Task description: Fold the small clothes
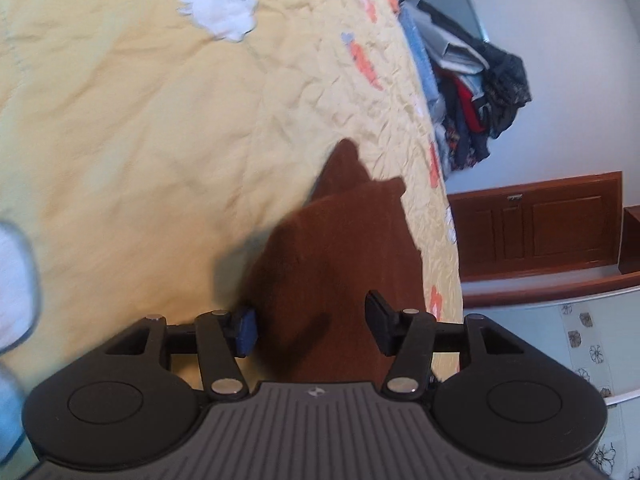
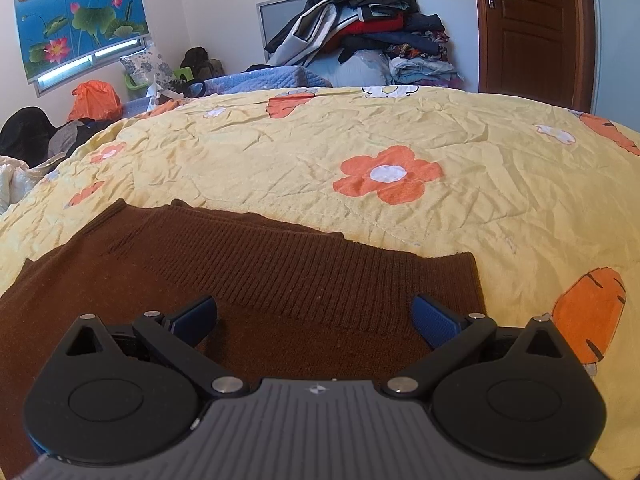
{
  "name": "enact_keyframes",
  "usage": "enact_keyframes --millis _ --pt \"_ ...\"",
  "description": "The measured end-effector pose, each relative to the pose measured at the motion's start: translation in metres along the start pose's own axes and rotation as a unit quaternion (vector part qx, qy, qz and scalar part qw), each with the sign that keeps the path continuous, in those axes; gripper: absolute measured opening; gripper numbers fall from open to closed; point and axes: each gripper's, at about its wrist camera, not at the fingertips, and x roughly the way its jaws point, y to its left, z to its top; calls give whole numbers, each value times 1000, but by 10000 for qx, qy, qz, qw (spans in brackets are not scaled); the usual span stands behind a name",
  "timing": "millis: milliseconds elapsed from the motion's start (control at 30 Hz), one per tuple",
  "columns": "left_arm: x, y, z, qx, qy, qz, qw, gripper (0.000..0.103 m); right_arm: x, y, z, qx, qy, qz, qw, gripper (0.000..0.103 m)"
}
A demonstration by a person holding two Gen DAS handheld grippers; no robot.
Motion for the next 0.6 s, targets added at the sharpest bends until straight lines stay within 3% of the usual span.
enact_keyframes --millis 100,200,233,333,367,400,433,467,500,533,567,600 --pt "18 -15 3 367 -260 41 9990 53 0 1 0 -6 3 -12 10000 103" --pt "23 -35 -4 1042 -314 431 9931 48 0 2 0 -34 15 -46 10000 103" --pt "24 -41 -9 1383 -360 638 9877 31 1 3 0 -53 24 -66 10000 103" --pt "27 -58 -26 2448 -555 1115 9615 21 3 5 1 -120 59 -119 9998 103" --pt "26 -66 -33 2859 -645 1220 9483 20 4 5 1 -134 83 -128 9998 103" --pt "25 -75 -42 3295 -765 1304 9320 19 5 5 4 -127 129 -129 9998 103" --pt "23 -85 -55 3817 -912 1336 9100 19 4 6 8 -22 194 -148 9997 103" --pt "23 -95 -70 4349 -1028 1318 8848 19 2 6 15 276 252 -168 9992 103" --pt "26 -104 -87 4951 -1100 1305 8519 19 -4 7 23 726 272 -12 9970 103" --pt "32 -111 -109 5640 -1127 1318 8073 19 -10 11 31 1161 249 450 9919 103" --pt "40 -115 -134 6325 -1172 1363 7534 19 -14 17 38 1483 240 1090 9826 103" --pt "44 -114 -152 6734 -1222 1342 7166 19 -13 26 44 1685 322 1726 9699 103"
